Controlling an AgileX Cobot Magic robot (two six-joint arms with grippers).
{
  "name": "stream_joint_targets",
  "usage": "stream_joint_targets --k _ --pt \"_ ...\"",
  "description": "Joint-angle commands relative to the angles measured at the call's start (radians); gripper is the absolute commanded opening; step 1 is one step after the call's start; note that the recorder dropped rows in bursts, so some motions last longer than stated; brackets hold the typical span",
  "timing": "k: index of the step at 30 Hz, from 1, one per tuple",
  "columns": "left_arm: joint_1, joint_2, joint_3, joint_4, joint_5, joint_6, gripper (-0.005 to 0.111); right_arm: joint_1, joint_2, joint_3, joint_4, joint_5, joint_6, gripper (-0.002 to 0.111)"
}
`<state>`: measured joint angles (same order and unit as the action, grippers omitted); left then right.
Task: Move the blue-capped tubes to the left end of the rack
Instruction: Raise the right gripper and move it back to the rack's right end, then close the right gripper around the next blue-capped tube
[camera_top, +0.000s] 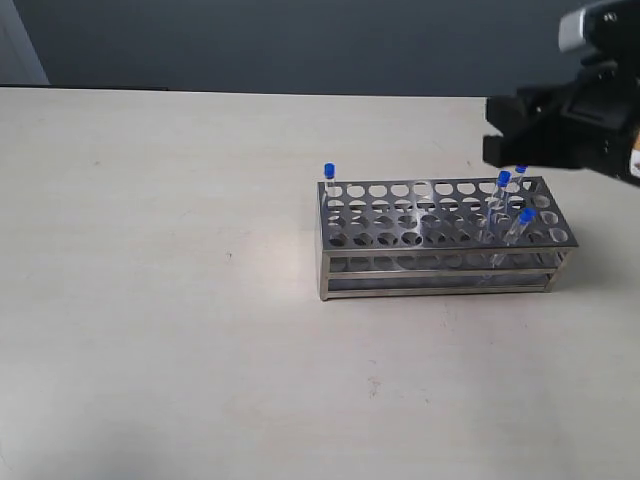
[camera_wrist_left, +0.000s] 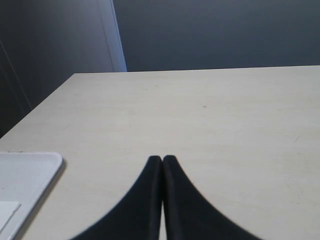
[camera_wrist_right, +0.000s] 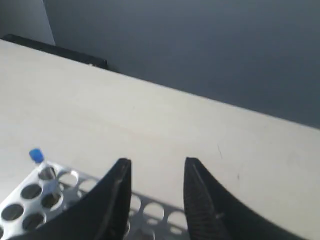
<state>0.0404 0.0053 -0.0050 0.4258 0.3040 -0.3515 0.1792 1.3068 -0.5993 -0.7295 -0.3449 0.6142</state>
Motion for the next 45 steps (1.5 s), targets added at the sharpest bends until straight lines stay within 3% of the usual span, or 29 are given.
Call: stream_joint_targets --k 1,8,18,28,40,42,45 --pt "-0.004 -0.005 0.002 0.006 -0.007 -0.005 0.000 -0.010 -0.122 0.135 0.008 -0.011 0.030 0.035" --pt "-0.004 -0.005 0.002 0.006 -0.007 -0.005 0.000 -0.010 -0.224 0.212 0.034 0.111 0.032 0.051" --pt "-0.004 -0.005 0.002 0.006 -0.007 -0.005 0.000 -0.010 -0.087 0.258 0.067 0.020 -0.038 0.048" --pt "-0.004 -0.005 0.002 0.006 -0.007 -0.005 0.000 -0.010 0.086 0.258 0.443 -0.136 -0.433 0.048" --pt "-0.004 -0.005 0.002 0.006 -0.009 -0.005 0.000 -0.010 0.242 0.254 0.535 -0.259 -0.511 0.048" --pt "-0.004 -0.005 0.002 0.006 -0.009 -0.005 0.000 -0.010 0.246 0.254 0.541 -0.264 -0.511 0.042" --pt "-0.004 -0.005 0.002 0.006 -0.009 -0.005 0.000 -0.010 0.246 0.254 0.541 -0.266 -0.511 0.021"
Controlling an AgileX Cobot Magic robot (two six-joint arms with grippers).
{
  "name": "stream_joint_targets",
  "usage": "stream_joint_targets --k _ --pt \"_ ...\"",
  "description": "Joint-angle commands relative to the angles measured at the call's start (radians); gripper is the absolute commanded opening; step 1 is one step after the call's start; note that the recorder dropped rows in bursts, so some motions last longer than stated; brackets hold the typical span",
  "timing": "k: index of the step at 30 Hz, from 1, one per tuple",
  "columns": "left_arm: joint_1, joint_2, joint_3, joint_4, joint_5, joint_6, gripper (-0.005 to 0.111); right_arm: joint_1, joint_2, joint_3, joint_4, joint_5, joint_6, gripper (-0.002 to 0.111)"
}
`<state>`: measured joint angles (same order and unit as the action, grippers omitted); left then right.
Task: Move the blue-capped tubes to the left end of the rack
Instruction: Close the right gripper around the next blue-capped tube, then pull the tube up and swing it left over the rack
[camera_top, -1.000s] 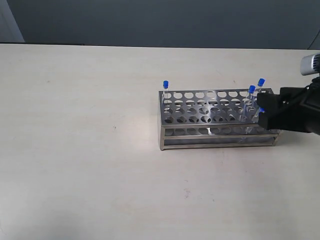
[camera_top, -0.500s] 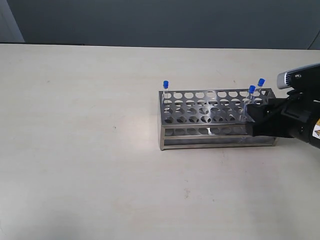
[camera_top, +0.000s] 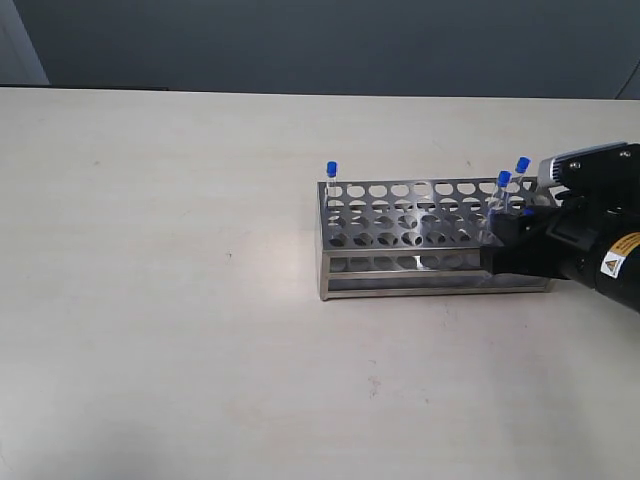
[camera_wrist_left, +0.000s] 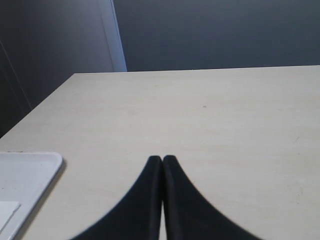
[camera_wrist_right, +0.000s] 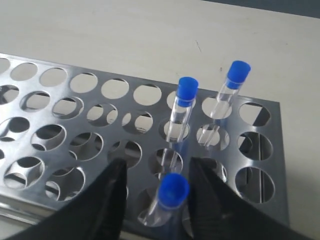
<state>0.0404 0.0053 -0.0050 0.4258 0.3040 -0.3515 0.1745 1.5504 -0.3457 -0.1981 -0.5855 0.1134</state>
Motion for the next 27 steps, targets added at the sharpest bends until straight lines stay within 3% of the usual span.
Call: stream_joint_targets --k 1,3,11,24,27 --pt "-0.004 -0.005 0.002 0.006 -0.009 -0.005 0.000 -0.005 0.003 0.000 0.019 -0.030 -0.010 0.012" --pt "-0.004 -0.005 0.002 0.006 -0.009 -0.005 0.000 -0.005 0.003 0.000 0.030 -0.032 -0.010 -0.001" --pt "-0.004 -0.005 0.002 0.006 -0.009 -0.005 0.000 -0.005 -0.044 0.000 0.035 -0.032 -0.010 0.000" --pt "-0.004 -0.005 0.002 0.006 -0.009 -0.005 0.000 -0.005 -0.394 0.000 0.035 0.082 -0.006 0.000" --pt "-0.004 -0.005 0.002 0.006 -0.009 -0.005 0.000 -0.005 -0.451 -0.010 0.007 0.059 0.075 0.000"
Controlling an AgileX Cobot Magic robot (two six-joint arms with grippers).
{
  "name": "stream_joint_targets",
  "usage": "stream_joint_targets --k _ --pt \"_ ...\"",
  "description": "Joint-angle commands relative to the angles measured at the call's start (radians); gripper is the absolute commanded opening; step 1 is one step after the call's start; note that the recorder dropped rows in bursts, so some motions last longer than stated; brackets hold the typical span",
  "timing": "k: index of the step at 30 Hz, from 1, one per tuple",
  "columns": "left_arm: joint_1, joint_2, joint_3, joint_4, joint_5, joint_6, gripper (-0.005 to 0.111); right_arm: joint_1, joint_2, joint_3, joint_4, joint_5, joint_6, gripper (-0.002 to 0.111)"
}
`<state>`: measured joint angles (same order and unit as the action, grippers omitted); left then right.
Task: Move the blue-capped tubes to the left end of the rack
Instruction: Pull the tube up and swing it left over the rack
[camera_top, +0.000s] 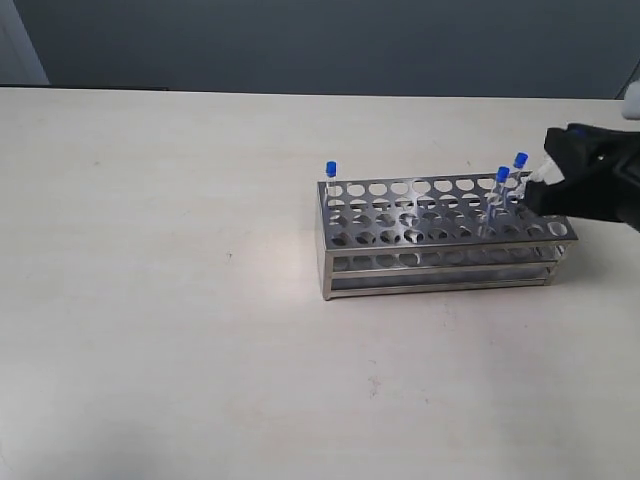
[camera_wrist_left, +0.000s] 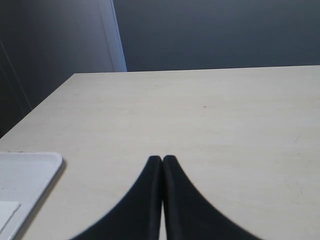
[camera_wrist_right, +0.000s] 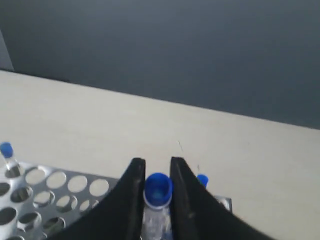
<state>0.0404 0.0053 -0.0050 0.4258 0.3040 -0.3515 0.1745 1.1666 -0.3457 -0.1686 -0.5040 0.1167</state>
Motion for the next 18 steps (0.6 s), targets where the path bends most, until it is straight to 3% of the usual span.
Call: stream_joint_targets --k 1,7,14,18 --pt "-0.004 -0.005 0.002 0.006 -0.009 -0.005 0.000 -0.005 -0.070 -0.024 -0.073 -0.022 0.121 0.000" --pt "-0.004 -0.005 0.002 0.006 -0.009 -0.005 0.000 -0.005 0.008 -0.157 -0.460 -0.100 0.459 0.000" --pt "-0.004 -0.005 0.002 0.006 -0.009 -0.005 0.000 0.011 0.211 -0.305 -0.743 -0.188 0.644 0.000" --pt "-0.004 -0.005 0.002 0.006 -0.007 -0.005 0.000 0.080 0.305 -0.357 -0.782 -0.188 0.643 0.000"
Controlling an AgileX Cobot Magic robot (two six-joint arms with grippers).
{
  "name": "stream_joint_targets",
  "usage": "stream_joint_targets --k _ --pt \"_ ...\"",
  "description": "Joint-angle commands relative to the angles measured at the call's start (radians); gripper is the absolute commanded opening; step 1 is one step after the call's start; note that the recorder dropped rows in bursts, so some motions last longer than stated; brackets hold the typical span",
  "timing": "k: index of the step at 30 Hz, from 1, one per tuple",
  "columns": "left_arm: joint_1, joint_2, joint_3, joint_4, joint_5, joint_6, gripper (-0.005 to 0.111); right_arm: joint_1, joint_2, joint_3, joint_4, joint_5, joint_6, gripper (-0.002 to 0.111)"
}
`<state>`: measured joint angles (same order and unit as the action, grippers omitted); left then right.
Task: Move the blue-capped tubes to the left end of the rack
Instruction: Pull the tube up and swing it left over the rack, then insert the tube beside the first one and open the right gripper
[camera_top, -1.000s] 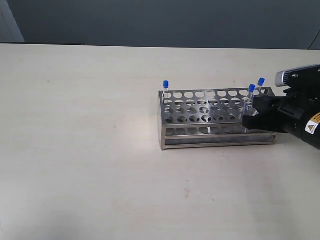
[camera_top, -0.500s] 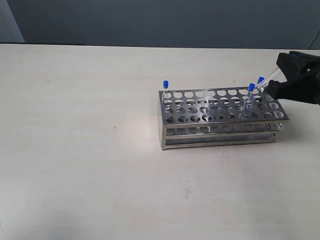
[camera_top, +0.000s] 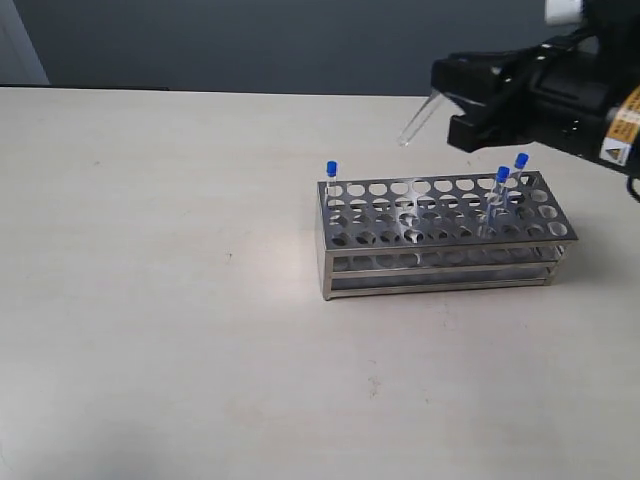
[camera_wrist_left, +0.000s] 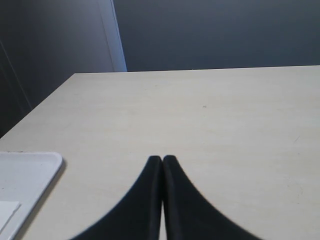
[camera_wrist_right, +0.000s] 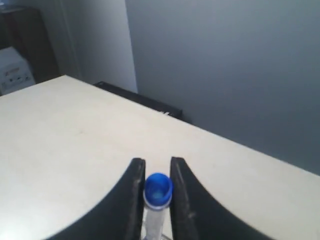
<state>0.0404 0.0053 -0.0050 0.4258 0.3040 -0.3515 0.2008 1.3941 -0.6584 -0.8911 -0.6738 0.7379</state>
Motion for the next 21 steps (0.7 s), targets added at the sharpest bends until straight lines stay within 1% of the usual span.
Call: stream_joint_targets --k 1,8,13,21 --pt "-0.004 -0.005 0.002 0.006 -0.009 -0.005 0.000 0.073 0.101 -0.058 -0.065 -0.018 0.022 0.000" --pt "-0.004 -0.005 0.002 0.006 -0.009 -0.005 0.000 0.160 0.218 -0.145 -0.081 0.022 -0.002 0.000" --pt "-0.004 -0.005 0.002 0.006 -0.009 -0.005 0.000 0.171 0.265 -0.176 -0.082 0.042 -0.004 0.000" --pt "-0.004 -0.005 0.002 0.006 -0.009 -0.005 0.000 0.171 0.323 -0.175 -0.086 0.066 -0.021 0.000"
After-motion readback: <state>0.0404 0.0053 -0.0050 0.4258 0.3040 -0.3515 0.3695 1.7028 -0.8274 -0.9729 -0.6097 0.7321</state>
